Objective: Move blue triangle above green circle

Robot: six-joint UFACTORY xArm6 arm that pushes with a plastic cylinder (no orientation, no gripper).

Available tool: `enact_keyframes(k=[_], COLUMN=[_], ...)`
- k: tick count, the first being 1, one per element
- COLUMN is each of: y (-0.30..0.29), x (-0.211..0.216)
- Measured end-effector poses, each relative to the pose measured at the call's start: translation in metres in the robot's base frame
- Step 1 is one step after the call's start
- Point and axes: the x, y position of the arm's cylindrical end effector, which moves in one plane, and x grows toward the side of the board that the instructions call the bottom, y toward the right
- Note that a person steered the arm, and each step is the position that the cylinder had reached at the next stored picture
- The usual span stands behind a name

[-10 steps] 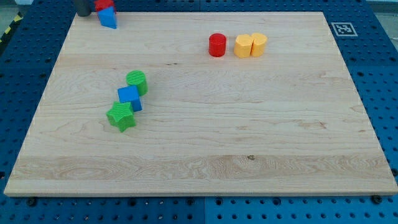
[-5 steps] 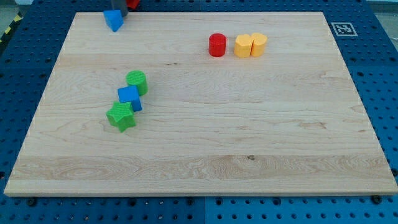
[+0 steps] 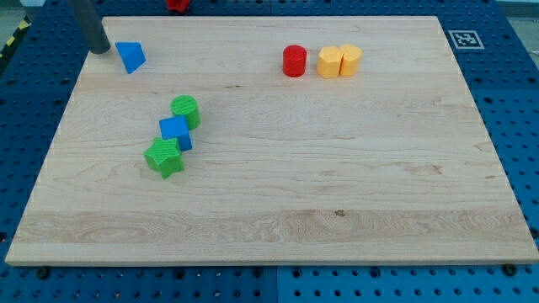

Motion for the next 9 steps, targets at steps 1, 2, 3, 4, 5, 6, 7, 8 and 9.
enact_keyframes(k=[1, 2, 3, 4, 5, 6, 7, 8, 9], y=[0.039, 0.071, 0.069, 0.056, 0.065, 0.119, 0.149, 0.123, 0.123], x=[0.0, 0.021, 0.03, 0.038, 0.061, 0.075, 0.076, 0.058, 0.045])
